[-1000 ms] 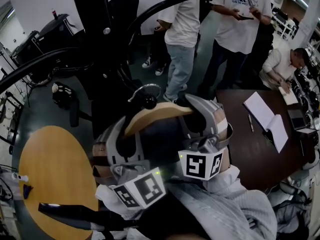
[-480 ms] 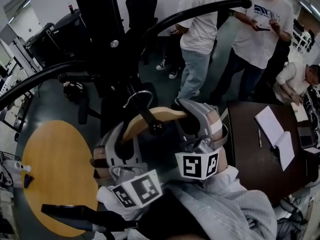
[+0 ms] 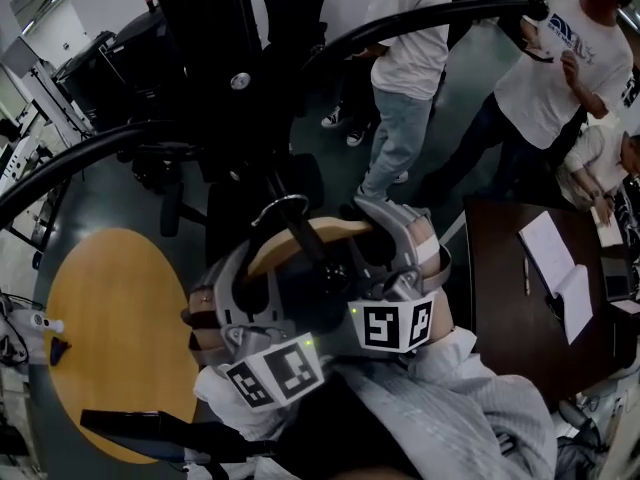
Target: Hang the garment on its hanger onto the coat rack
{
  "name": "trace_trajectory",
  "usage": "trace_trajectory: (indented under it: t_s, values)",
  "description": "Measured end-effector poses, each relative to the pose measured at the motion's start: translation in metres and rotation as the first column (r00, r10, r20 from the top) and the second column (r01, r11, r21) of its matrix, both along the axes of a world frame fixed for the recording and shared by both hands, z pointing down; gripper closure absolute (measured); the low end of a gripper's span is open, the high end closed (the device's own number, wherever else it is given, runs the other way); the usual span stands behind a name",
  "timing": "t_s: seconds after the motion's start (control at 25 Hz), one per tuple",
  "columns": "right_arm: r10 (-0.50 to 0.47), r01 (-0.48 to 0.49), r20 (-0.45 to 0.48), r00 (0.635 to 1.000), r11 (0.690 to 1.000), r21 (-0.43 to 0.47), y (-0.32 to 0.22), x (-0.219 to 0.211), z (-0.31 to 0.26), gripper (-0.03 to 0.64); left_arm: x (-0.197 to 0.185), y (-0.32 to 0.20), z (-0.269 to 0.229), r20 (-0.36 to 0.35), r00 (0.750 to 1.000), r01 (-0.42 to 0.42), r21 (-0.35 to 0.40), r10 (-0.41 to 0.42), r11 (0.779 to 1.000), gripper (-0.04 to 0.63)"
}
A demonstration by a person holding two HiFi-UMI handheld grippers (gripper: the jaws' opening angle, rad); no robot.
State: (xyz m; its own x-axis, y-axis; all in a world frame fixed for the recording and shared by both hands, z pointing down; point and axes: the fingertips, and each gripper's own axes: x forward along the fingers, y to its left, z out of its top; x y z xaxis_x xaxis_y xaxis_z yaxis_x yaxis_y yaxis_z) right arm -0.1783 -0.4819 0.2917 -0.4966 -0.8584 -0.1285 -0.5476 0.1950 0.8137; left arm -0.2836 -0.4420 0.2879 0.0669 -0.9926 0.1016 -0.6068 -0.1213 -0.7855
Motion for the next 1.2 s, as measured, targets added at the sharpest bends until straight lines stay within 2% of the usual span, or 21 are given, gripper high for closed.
trace_trajectory:
  t_s: [0.24, 0.52, 0.64, 0.84, 0.96, 1.2]
  values:
    - [0.031, -0.031, -0.007, 0.999, 0.999, 0.034, 0.001, -0.001, 0.003, 0.549, -0.001, 0.002, 0.003, 0.024, 1.0, -0.006, 0.024, 0.006, 1.0, 0.538]
    - [0.012, -0.012, -0.007, 1.0, 1.0, 0.015, 0.007, 0.005, 0.004, 0.544, 0.004, 0.008, 0.002, 0.029, 0.999, -0.03, 0.07, 0.028, 0.997, 0.538]
    - [-0.03, 0.03, 0.011, 0.999, 1.0, -0.009, 0.015, 0.004, 0.003, 0.54, 0.005, 0.012, 0.0, 0.031, 0.998, -0.048, 0.082, 0.046, 0.995, 0.535]
    - [-0.11, 0.112, 0.027, 0.994, 0.993, -0.046, 0.033, 0.004, -0.002, 0.479, 0.005, 0.024, -0.011, 0.02, 0.997, -0.079, 0.128, 0.077, 0.989, 0.423]
    - [-0.131, 0.132, 0.033, 0.991, 0.989, -0.06, 0.045, 0.011, -0.002, 0.45, 0.011, 0.035, -0.015, 0.017, 0.996, -0.088, 0.152, 0.086, 0.984, 0.405]
    - [-0.143, 0.148, 0.085, 0.986, 0.987, -0.056, 0.066, 0.027, -0.007, 0.446, 0.029, 0.057, -0.03, -0.015, 0.99, -0.132, 0.21, 0.139, 0.969, 0.405]
